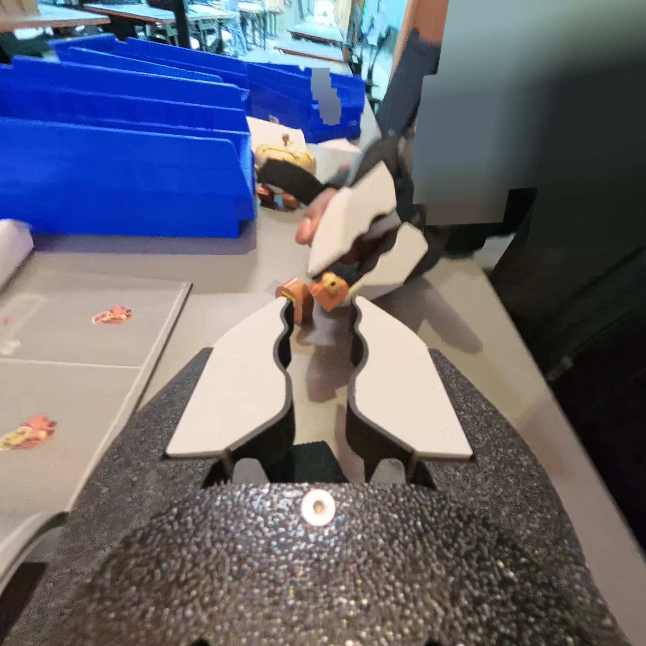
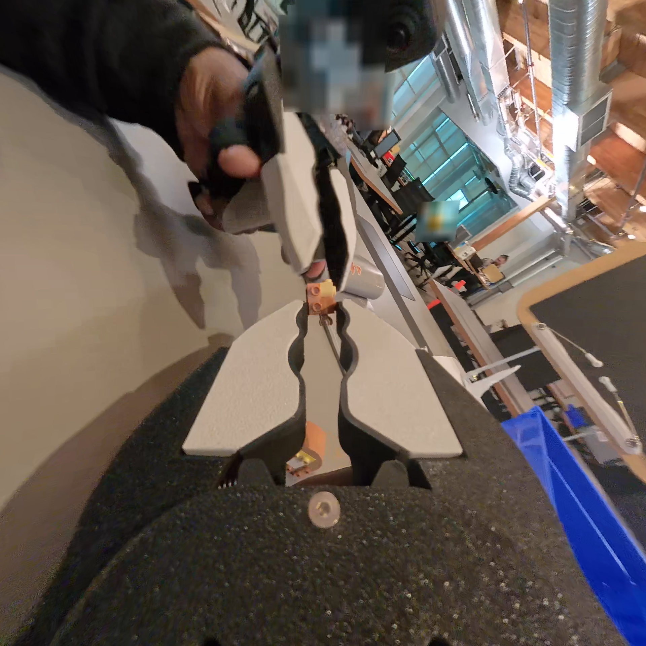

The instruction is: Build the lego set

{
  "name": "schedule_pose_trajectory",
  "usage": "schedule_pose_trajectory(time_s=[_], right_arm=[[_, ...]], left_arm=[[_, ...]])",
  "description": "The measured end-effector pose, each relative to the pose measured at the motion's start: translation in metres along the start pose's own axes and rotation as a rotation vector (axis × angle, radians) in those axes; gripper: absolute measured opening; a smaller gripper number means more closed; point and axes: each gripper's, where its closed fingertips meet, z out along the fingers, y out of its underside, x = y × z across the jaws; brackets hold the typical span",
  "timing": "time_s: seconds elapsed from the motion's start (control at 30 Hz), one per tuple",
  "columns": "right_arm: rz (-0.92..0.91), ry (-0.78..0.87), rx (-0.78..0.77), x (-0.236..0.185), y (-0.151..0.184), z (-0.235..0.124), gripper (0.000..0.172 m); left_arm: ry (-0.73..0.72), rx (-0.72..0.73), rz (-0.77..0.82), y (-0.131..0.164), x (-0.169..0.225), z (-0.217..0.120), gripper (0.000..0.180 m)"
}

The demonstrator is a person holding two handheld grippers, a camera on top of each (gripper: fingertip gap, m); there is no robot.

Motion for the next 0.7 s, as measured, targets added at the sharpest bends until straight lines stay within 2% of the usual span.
schedule_pose_trajectory(time_s=[0.13,0.2,0.33,0.4,0.43,0.5,0.6,0.7], right_arm=[[-0.093,0.040,-0.049,-0.001,0.006,0.004,0.015],[-0.145,0.061,-0.067,-0.001,0.008,0.006,0.015],[-0.237,0.091,-0.095,-0.003,0.009,0.008,0.015],[-0.262,0.095,-0.096,-0.005,0.008,0.009,0.015],[-0.268,0.093,-0.095,-0.006,0.008,0.009,0.015],[-0.262,0.096,-0.092,-0.006,0.008,0.009,0.015],[-0.192,0.087,-0.074,-0.003,0.007,0.008,0.026],[-0.159,0.072,-0.054,-0.002,0.007,0.006,0.030]], left_arm=[[-0.002,0.027,-0.189,-0.002,-0.008,-0.001,0.032],[-0.004,-0.001,-0.221,0.003,-0.009,0.001,0.039],[-0.008,-0.042,-0.256,0.009,-0.006,0.007,0.037],[-0.005,-0.068,-0.242,0.012,-0.003,0.011,0.030],[-0.004,-0.069,-0.223,0.013,-0.001,0.012,0.020],[-0.014,-0.061,-0.185,0.013,-0.002,0.012,0.020],[-0.012,-0.045,-0.085,0.012,-0.001,0.011,0.019],[0.024,-0.023,-0.081,0.010,0.003,0.011,0.019]])
